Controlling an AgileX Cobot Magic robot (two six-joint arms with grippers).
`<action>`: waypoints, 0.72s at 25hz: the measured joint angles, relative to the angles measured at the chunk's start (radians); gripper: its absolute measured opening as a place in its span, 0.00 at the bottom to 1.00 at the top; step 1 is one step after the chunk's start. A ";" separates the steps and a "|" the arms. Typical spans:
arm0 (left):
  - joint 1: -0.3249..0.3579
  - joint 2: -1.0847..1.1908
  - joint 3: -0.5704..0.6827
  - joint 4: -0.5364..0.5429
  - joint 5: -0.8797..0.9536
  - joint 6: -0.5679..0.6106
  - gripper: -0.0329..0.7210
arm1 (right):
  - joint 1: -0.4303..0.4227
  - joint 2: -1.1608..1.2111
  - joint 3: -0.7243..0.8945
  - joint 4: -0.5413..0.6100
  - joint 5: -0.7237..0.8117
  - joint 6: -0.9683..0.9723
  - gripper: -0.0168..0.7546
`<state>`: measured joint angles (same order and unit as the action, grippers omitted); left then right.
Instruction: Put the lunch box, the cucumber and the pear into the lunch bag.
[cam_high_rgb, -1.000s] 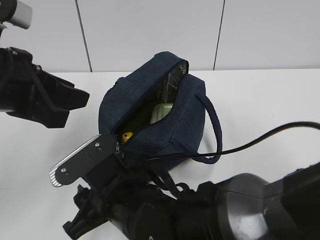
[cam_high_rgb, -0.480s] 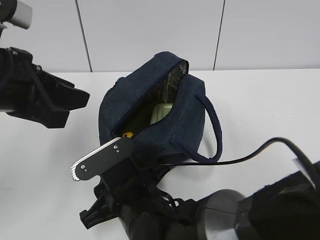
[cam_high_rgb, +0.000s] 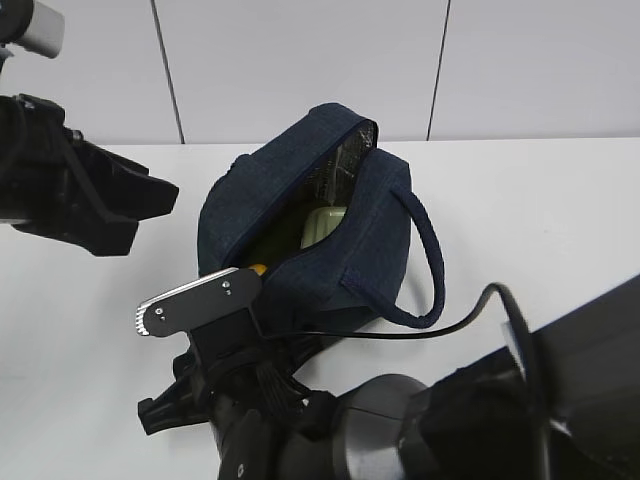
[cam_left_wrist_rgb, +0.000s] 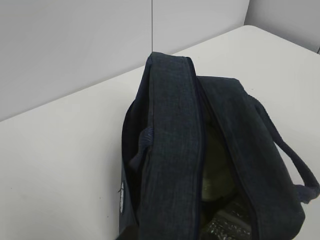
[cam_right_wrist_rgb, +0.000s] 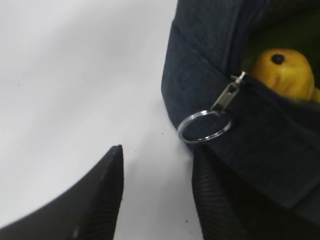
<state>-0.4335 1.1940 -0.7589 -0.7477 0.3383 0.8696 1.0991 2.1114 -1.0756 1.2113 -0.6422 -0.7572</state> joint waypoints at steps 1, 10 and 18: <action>0.000 0.000 0.000 0.000 0.000 0.000 0.36 | 0.000 0.002 -0.007 0.012 -0.001 -0.010 0.48; 0.000 0.000 0.000 0.000 0.000 0.000 0.36 | 0.000 0.002 -0.021 0.111 -0.071 -0.086 0.48; 0.000 0.000 0.000 0.000 0.000 0.000 0.36 | -0.013 0.024 -0.077 0.136 -0.048 -0.105 0.48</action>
<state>-0.4335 1.1940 -0.7589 -0.7477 0.3383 0.8696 1.0856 2.1359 -1.1530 1.3478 -0.6898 -0.8626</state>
